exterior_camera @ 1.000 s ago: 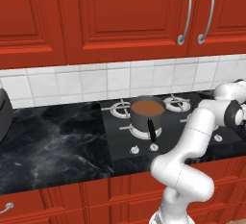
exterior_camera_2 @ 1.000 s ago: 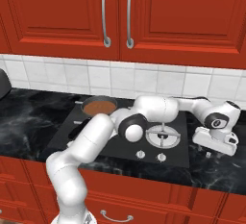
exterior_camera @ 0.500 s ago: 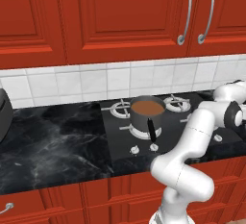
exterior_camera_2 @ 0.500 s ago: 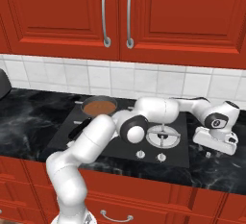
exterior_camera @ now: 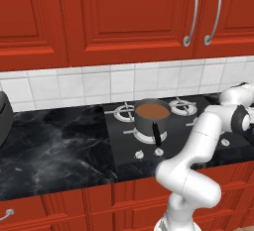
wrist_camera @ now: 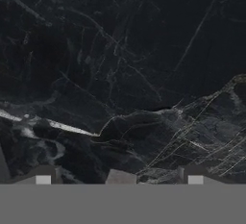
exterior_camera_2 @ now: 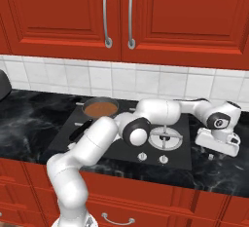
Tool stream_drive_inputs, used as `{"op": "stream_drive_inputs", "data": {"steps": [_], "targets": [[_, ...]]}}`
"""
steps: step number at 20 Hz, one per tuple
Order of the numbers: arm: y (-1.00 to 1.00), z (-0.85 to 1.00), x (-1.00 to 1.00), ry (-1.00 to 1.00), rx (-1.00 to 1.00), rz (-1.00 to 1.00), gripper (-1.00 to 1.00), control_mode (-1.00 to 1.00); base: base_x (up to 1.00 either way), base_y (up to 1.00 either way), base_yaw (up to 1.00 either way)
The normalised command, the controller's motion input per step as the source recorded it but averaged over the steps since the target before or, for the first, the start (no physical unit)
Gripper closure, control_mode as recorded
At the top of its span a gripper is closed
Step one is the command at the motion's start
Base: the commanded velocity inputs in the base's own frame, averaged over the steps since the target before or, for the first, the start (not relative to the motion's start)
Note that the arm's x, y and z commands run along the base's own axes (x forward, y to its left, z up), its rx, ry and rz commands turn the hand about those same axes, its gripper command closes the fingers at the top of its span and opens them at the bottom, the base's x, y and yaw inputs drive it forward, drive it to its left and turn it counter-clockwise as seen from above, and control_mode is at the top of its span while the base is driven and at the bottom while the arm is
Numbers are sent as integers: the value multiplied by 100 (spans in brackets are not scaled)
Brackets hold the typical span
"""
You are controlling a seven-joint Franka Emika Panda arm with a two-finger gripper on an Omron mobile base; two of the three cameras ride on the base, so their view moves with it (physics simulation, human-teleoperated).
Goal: Pick up the sugar cube(s) and place them in the saucepan with hot chocolate.
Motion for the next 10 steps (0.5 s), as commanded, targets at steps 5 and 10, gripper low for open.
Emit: {"op": "stream_drive_inputs", "data": {"steps": [5,10], "targets": [[6,-9,-15,12,0,0,-100,-100,0,0,0],[1,-5,-34,8,0,-2,-100,-100,0,0,0]]}}
